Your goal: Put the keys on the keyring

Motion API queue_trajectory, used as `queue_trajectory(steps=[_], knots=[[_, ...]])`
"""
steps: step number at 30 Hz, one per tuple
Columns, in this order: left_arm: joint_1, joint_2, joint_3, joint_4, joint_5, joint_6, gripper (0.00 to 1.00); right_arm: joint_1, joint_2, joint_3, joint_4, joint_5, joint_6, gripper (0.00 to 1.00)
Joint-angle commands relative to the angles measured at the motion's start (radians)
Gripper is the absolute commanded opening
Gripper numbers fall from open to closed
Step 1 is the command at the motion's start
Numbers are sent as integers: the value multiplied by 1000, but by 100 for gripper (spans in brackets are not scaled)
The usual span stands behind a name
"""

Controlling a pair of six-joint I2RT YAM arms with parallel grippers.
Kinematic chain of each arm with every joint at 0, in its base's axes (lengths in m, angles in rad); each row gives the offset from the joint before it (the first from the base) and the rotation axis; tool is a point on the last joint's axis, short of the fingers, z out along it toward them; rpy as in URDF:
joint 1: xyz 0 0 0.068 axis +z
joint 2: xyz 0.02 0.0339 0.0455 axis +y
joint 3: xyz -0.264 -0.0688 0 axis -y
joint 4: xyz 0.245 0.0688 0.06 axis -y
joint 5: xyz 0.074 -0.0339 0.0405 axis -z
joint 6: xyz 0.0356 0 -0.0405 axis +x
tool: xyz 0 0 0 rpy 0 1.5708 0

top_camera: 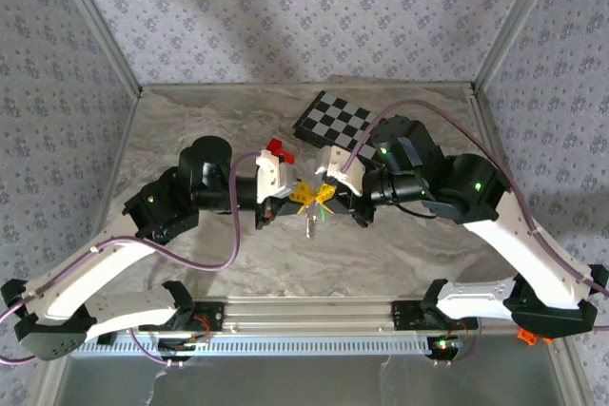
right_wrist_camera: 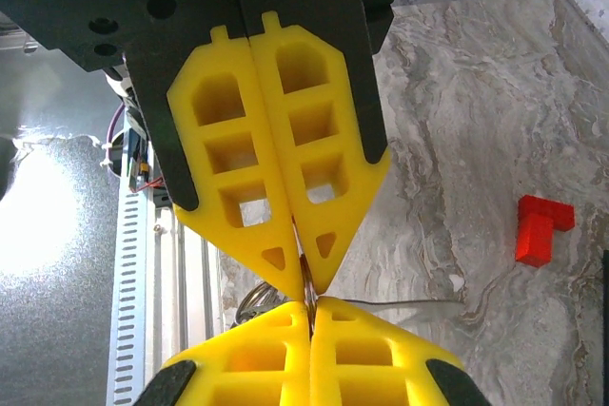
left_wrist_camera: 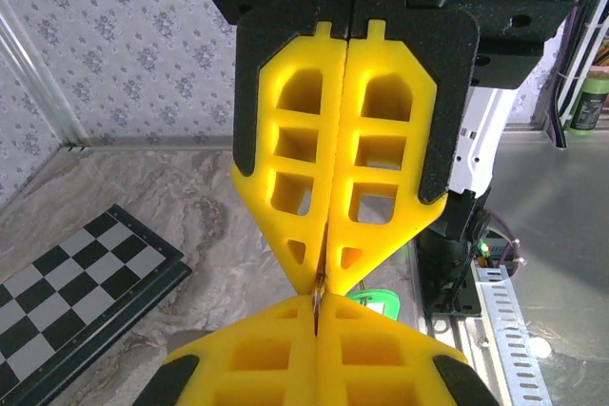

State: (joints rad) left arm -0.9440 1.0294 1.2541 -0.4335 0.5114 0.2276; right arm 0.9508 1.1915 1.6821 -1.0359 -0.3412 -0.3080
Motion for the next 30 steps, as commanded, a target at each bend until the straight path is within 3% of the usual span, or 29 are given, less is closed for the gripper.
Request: queue_trajectory(steps=[1, 9, 18, 30], knots=[[-3, -5, 16, 35, 10, -1, 0, 11, -10, 25, 11, -22, -10, 0], [-3, -42, -16, 140, 30, -45, 0, 9, -69, -39, 95, 7, 40, 0], [-3, -56, -28, 218, 36, -61, 0, 7, -135, -109, 174, -5, 91, 24], [-3, -79, -53, 322, 79, -112, 0, -9, -228, -224, 345, -89, 123, 37]])
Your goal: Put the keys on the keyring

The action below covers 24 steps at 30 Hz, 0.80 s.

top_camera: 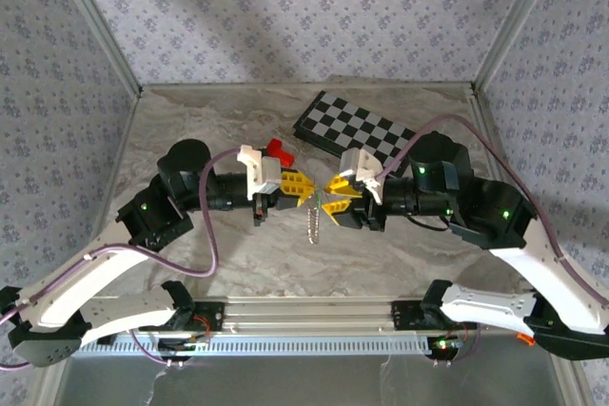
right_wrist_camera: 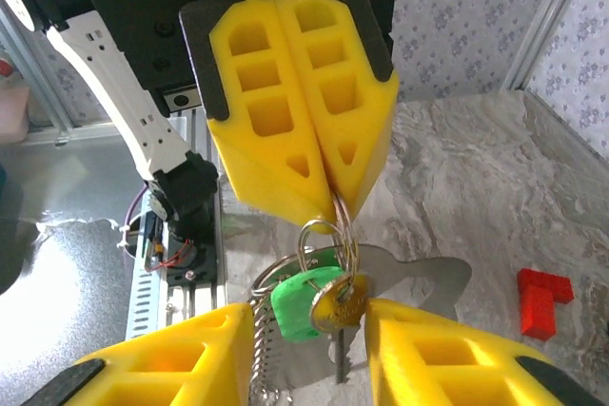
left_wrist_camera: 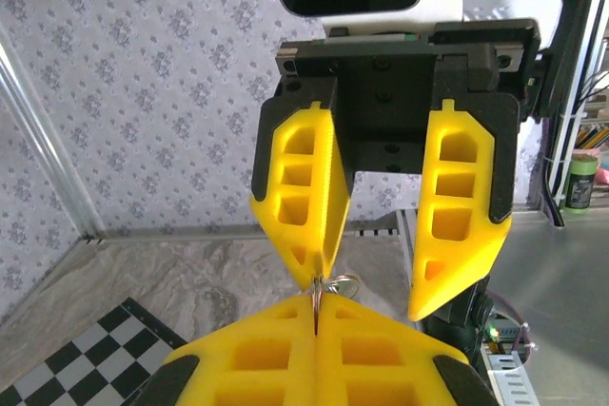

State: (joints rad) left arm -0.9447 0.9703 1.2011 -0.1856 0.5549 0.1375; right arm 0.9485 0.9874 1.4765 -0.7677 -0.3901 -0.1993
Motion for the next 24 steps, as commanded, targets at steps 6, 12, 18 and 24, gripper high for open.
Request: queue_trajectory(steps=[6, 12, 18, 24], knots=[[-2, -32, -15, 106, 42, -38, 0, -9, -39, -39, 120, -57, 18, 38], [-2, -35, -21, 120, 51, -43, 0, -11, -48, -48, 133, -79, 29, 44], [-2, -41, -18, 114, 51, -42, 0, -15, -67, -64, 138, -89, 38, 47], [-2, -53, -18, 105, 52, -44, 0, -27, -89, -96, 163, -117, 56, 48]])
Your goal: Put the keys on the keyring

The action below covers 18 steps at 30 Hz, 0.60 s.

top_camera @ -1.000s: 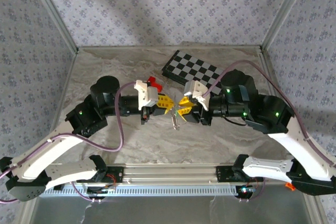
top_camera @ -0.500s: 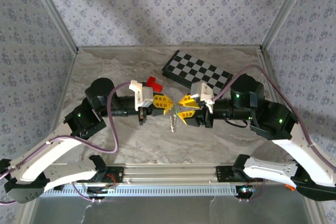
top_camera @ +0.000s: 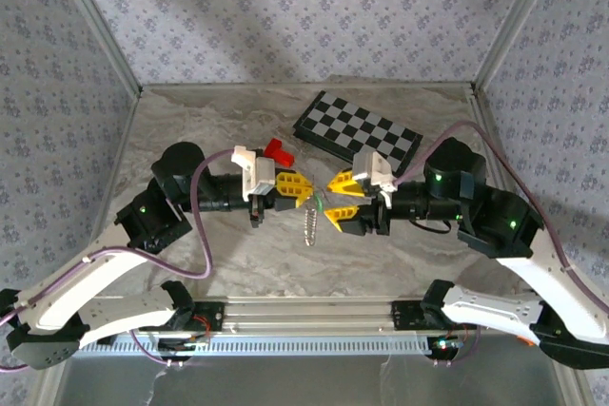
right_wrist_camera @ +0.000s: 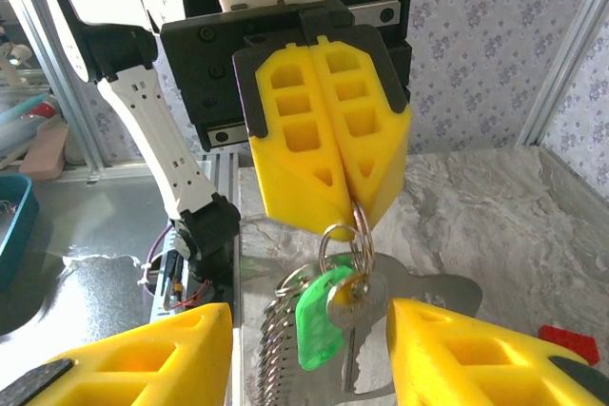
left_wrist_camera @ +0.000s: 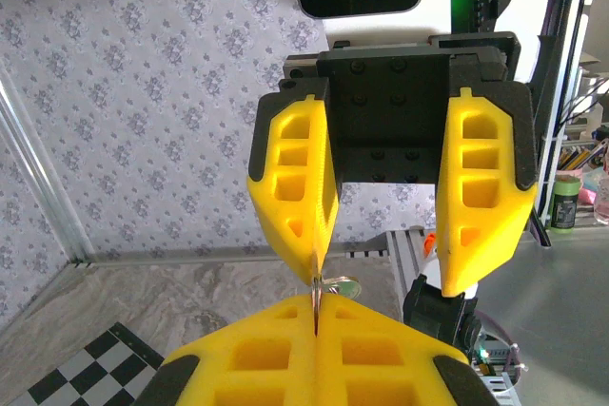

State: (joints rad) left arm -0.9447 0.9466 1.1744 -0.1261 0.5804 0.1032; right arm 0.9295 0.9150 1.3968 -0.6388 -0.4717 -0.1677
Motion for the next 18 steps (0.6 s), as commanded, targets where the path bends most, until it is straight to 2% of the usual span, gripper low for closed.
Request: queue_trajectory(steps=[1, 10, 18], knots=[[-2, -31, 8, 43, 26, -10, 0, -9, -19, -19, 34, -39, 27, 48], [-2, -34, -1, 57, 42, -19, 0, -17, -6, -22, 113, -47, 33, 49], [-2, -34, 1, 54, 46, -17, 0, -21, 22, -25, 136, -72, 33, 38]])
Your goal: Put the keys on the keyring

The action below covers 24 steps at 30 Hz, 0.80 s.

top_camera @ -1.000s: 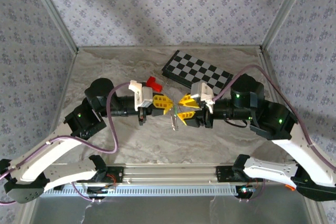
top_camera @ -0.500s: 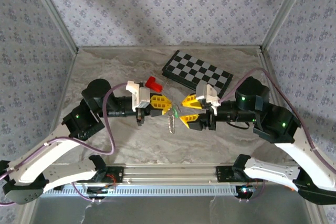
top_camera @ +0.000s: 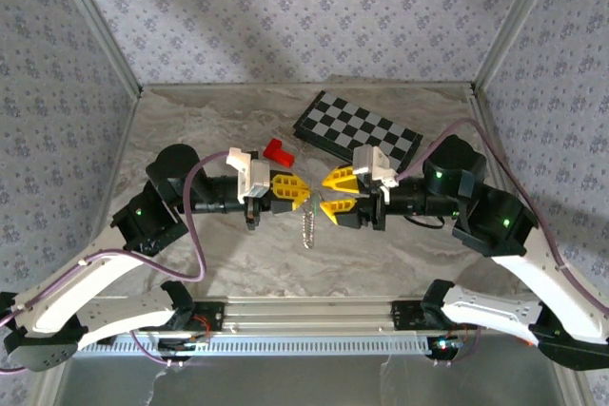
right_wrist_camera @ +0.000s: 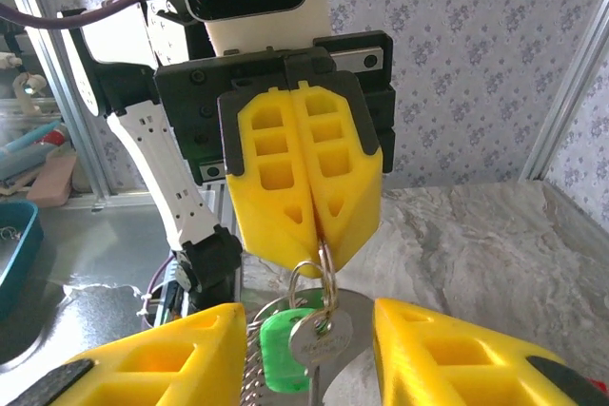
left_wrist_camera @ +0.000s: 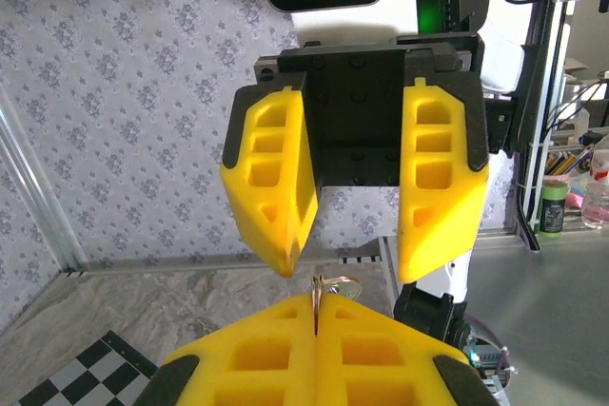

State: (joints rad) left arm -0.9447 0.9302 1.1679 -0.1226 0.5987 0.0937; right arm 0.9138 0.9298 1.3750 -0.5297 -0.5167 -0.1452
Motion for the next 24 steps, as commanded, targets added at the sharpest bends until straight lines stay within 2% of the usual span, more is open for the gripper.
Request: queue_trajectory(steps=[1, 6, 15, 24], knots=[[-2, -19, 6, 51, 27, -8, 0, -5, 8, -3, 26, -26, 9, 38], [-2, -22, 13, 36, 29, -5, 0, -7, 1, -10, 15, -16, 10, 33], [-2, -27, 13, 41, 27, -8, 0, -9, -4, -20, 14, -9, 22, 14], [-2, -34, 15, 32, 9, -11, 0, -9, -4, -28, -11, 12, 12, 12]])
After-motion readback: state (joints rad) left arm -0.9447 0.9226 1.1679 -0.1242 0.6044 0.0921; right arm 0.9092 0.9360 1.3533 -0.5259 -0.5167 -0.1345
